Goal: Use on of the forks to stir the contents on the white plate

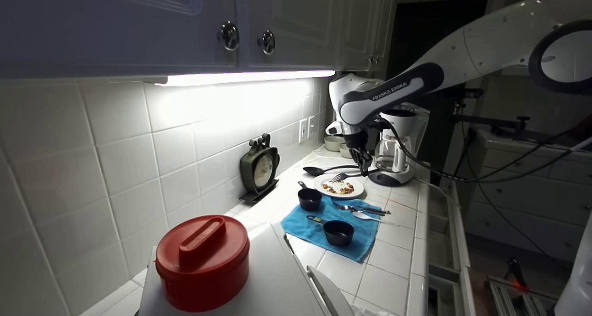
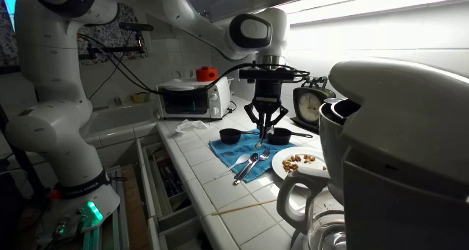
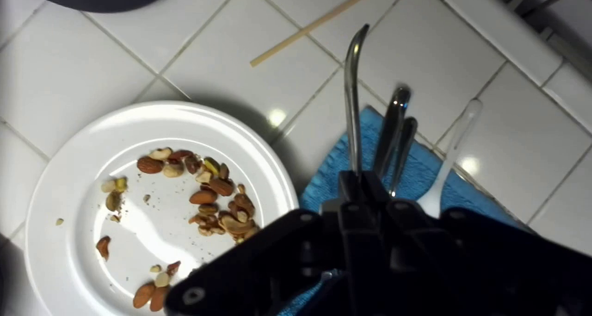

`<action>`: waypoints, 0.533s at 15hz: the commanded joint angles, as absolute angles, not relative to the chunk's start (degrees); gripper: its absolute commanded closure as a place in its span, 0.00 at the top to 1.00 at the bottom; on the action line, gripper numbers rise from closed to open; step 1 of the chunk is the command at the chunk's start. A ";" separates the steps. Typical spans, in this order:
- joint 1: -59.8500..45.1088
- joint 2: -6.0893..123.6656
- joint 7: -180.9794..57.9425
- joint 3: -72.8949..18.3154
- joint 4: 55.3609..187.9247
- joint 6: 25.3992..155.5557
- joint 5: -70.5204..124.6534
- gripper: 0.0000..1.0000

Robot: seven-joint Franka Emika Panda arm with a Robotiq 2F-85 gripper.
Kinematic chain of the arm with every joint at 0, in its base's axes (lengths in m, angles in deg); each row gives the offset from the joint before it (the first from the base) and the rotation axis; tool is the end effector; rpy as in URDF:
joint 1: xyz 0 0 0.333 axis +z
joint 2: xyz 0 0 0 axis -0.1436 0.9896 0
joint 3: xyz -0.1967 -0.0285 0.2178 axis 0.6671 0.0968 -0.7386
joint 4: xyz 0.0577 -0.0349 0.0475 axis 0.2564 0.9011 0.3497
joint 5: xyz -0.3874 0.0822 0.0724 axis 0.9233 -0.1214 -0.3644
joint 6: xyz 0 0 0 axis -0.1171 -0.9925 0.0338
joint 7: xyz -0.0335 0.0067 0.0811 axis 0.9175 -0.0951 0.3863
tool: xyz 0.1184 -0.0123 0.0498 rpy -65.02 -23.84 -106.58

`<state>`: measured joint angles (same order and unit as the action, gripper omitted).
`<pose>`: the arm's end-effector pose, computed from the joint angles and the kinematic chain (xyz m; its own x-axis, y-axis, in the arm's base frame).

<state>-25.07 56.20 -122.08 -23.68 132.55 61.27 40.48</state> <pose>0.5363 -0.2710 0.3542 0.7388 0.5742 -0.3527 0.6073 -0.7942 -0.0209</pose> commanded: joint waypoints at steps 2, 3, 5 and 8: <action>-25.72 55.55 -130.16 -23.91 132.89 54.98 28.20 0.04; -25.67 55.96 -131.32 -23.98 132.72 53.26 25.96 0.04; -25.65 56.62 -133.20 -24.02 132.43 50.10 21.87 0.04; -25.57 58.03 -133.61 -23.83 132.31 47.15 18.08 0.04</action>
